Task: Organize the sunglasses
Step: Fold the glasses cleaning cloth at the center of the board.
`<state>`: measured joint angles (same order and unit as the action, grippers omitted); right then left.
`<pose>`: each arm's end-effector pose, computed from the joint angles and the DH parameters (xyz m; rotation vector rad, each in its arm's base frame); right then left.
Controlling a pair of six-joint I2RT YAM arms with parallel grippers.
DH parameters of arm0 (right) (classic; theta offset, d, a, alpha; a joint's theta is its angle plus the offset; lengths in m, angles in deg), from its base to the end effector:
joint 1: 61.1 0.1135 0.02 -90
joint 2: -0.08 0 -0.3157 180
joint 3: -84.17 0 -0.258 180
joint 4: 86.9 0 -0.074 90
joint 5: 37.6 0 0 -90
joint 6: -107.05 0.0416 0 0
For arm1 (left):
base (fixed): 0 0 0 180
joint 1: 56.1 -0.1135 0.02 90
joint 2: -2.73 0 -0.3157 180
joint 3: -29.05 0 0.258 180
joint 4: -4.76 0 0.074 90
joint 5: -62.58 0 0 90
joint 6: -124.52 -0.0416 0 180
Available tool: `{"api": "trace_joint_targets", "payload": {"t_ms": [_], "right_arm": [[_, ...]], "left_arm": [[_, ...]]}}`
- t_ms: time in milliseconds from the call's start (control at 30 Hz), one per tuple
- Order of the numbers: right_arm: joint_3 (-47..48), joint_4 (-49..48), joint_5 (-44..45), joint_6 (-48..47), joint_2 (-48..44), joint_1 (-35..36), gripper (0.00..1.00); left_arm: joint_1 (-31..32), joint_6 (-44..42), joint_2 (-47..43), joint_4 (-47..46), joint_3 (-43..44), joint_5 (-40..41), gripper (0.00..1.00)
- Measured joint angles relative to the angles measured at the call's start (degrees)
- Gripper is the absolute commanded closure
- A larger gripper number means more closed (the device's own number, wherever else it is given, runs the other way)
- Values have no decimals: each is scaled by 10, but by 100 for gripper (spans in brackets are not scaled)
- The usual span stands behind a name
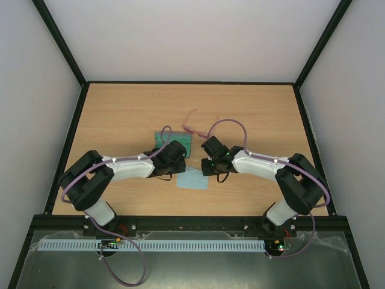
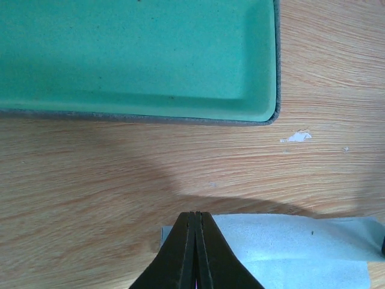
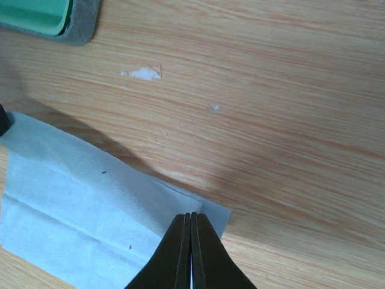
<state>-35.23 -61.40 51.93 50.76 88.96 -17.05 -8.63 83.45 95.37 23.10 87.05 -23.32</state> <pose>0.2221 0.2153 0.2136 -0.2379 2.5910 0.5424 0.2160 -0.2311 0.1900 -0.0642 2.5974 -0.5864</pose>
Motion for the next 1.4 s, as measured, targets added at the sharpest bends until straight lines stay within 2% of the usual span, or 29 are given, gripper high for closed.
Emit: {"api": "trace_joint_targets", "payload": {"t_ms": [167,533,967,1400], "right_arm": [[-2,0,0,2,0,14,98],[-3,0,1,9,-14,29,89],[-20,0,1,13,-19,45,89],[-39,4,3,17,-53,55,86]], "left_arm": [[2,2,-7,0,-1,0,98],[13,6,-21,0,-9,0,96],[15,8,-35,0,-28,0,91],[18,8,-58,2,-48,0,91]]}}
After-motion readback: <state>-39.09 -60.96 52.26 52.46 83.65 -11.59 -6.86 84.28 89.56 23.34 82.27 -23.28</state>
